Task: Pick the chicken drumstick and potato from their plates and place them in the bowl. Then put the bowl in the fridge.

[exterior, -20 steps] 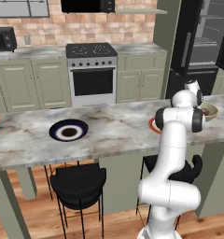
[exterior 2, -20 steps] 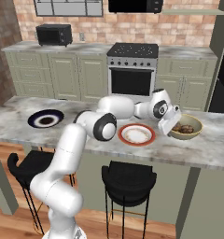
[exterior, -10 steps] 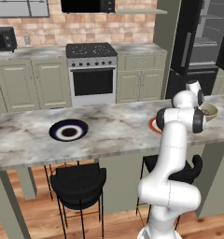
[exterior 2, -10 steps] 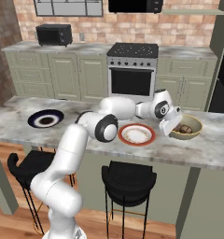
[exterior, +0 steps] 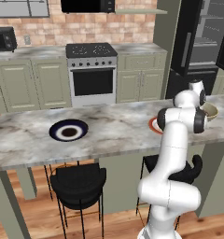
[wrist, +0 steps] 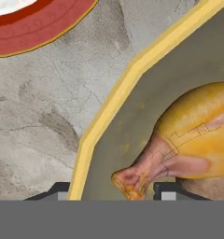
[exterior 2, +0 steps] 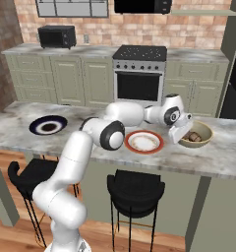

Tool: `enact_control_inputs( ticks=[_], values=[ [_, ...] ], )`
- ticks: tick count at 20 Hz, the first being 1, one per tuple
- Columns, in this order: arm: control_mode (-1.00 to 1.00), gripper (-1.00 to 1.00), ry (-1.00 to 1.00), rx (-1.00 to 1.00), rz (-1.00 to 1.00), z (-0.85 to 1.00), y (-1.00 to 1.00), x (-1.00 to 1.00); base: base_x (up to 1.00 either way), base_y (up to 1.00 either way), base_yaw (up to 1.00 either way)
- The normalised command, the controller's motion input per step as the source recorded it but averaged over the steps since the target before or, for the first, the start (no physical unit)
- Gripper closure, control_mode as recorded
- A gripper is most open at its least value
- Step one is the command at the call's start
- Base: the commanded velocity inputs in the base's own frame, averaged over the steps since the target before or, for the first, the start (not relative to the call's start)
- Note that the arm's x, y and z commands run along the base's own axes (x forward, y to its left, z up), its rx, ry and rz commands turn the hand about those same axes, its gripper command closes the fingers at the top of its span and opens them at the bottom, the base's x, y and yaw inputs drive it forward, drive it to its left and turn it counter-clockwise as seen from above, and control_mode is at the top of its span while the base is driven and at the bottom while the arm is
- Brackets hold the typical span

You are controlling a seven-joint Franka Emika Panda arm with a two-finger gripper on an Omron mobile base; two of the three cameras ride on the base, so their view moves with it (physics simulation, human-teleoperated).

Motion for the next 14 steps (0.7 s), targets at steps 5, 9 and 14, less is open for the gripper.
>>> enact_control_inputs(
  ticks=[5,9,14],
  values=[
    [-1.0,1.0,-0.02,0.06,0.03,0.06,0.02,0.0,0.0,0.0,0.0],
    [-1.0,1.0,-0.13,0.03,0.05,0.28,0.14,-0.21,0.0,0.0,0.0],
    [-1.0,1.0,-0.19,0.0,0.04,0.24,0.21,-0.28,0.0,0.0,0.0]
  ],
)
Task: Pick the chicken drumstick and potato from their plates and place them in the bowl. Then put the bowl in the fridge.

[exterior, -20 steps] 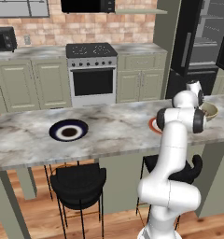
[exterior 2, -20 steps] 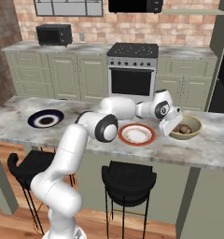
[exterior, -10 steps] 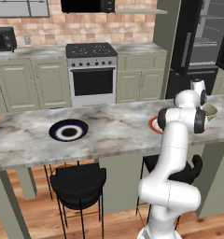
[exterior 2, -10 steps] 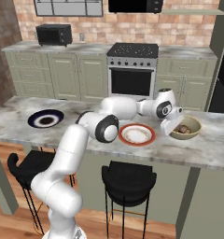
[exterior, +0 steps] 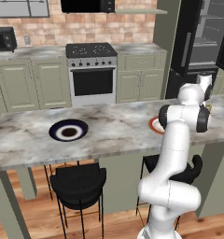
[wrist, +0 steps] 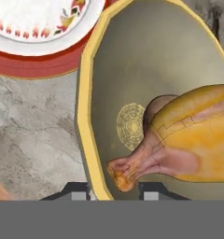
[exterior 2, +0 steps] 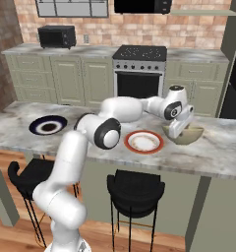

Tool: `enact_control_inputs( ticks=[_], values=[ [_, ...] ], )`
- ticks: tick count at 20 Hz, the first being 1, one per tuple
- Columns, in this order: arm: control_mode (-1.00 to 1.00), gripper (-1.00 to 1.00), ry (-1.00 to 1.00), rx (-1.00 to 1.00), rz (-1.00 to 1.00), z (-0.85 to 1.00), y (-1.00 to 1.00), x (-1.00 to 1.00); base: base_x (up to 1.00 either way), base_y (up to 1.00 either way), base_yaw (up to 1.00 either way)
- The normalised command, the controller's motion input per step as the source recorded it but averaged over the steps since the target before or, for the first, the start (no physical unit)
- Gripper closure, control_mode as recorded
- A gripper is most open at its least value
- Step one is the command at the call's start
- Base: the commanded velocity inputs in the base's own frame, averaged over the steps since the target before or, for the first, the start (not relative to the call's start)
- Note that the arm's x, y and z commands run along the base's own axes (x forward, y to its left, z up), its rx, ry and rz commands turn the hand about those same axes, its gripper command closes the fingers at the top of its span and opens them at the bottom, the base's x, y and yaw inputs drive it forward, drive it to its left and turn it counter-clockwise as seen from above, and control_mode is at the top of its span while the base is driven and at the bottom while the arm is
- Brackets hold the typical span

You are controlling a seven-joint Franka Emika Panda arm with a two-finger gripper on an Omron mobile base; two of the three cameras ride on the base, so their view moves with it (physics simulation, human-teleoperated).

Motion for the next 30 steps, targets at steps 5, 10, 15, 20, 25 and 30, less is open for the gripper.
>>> enact_control_inputs(
  ticks=[5,10,15,20,25,30],
  values=[
    [-1.0,1.0,-0.23,0.0,0.02,0.15,0.17,-0.26,0.0,0.0,0.0],
    [-1.0,1.0,-0.32,0.04,0.01,0.13,0.15,-0.27,0.0,0.0,0.0],
    [-1.0,1.0,-0.21,0.01,0.03,0.26,0.2,-0.2,0.0,0.0,0.0],
    [-1.0,1.0,-0.16,0.0,0.08,0.34,0.26,-0.21,0.0,0.0,0.0],
    [-1.0,1.0,-0.06,-0.03,0.12,0.21,0.3,-0.28,0.0,0.0,0.0],
    [-1.0,1.0,0.0,-0.03,0.13,0.14,0.37,-0.34,0.0,0.0,0.0]
  ],
)
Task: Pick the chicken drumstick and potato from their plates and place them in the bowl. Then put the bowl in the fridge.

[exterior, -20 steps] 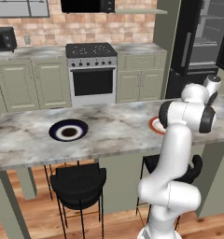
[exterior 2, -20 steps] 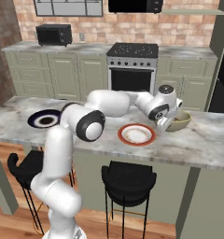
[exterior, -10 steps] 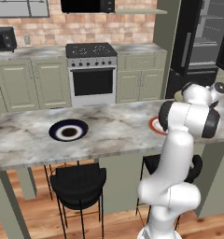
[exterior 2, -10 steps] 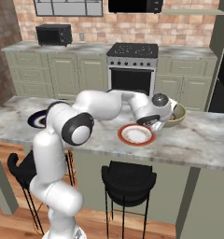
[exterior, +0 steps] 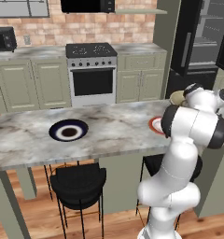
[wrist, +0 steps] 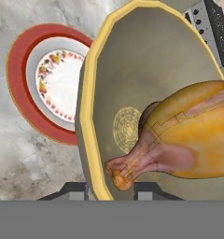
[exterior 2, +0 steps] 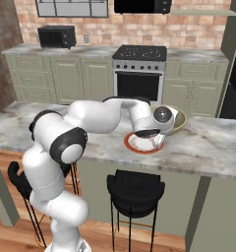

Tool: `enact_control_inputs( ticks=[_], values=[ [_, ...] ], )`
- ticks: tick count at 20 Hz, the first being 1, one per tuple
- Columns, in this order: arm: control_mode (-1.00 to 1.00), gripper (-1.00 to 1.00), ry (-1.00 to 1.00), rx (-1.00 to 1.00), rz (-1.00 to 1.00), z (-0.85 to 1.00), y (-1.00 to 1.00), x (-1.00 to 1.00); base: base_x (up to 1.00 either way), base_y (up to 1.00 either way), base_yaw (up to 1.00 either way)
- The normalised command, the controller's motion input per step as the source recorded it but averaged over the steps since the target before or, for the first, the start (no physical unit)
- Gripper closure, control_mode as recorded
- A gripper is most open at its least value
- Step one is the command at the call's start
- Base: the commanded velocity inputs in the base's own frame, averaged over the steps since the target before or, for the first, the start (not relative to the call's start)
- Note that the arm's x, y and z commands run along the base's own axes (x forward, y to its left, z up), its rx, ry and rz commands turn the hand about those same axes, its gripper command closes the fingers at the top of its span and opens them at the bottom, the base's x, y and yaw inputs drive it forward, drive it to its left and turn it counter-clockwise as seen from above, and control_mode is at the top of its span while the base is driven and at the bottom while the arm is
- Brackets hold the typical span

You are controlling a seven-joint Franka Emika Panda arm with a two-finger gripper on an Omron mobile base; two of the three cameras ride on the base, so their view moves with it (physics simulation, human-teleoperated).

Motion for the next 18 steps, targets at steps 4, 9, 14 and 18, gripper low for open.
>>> enact_control_inputs(
  ticks=[4,9,14,18],
  values=[
    [-1.0,1.0,0.0,-0.08,0.12,0.16,0.46,-0.22,0.0,0.0,0.0],
    [-1.0,1.0,0.0,-0.16,0.04,0.18,0.56,-0.04,0.0,0.0,0.0],
    [-1.0,1.0,0.0,-0.16,0.0,0.03,0.66,-0.12,0.0,0.0,0.0],
    [-1.0,1.0,0.0,-0.11,0.0,0.05,0.66,-0.1,0.0,0.0,0.0]
  ],
)
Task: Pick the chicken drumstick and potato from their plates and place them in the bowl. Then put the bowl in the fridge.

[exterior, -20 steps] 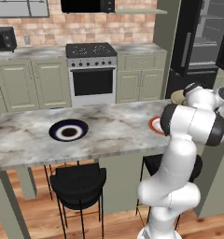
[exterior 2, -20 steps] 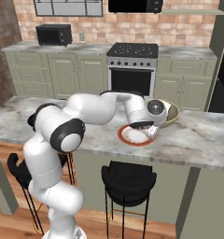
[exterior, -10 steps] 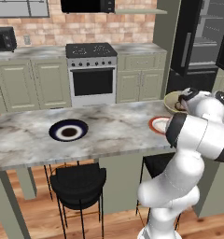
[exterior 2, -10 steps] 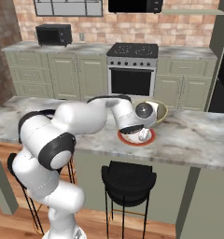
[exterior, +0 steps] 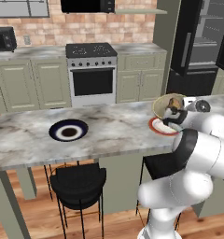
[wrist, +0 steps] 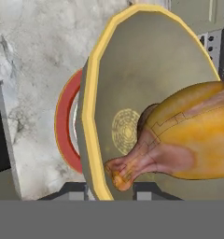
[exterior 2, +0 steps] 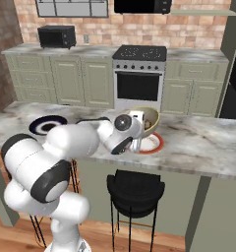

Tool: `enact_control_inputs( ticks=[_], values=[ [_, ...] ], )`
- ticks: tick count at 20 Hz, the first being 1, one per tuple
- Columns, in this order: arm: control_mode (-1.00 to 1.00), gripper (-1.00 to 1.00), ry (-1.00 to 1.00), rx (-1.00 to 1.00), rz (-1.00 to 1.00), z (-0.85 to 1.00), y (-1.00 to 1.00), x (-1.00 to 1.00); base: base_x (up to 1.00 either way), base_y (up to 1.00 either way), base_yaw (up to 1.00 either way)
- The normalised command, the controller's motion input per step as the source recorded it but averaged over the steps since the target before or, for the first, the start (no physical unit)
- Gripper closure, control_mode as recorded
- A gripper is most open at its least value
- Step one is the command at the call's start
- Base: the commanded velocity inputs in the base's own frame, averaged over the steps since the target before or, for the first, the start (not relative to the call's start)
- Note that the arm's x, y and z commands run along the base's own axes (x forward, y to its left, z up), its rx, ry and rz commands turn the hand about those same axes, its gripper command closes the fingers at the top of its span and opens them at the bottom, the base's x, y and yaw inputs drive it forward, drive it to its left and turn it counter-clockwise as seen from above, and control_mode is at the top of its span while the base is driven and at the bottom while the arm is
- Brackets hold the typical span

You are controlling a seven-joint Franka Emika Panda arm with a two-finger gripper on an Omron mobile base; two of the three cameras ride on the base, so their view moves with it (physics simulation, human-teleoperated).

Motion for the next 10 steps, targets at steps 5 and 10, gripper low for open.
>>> enact_control_inputs(
  ticks=[5,10],
  values=[
    [-1.0,1.0,0.0,-0.01,0.0,0.21,0.53,0.0,0.0,0.0,0.0],
    [-1.0,1.0,0.0,0.01,0.0,0.26,0.44,0.0,0.0,0.0,0.0]
  ],
)
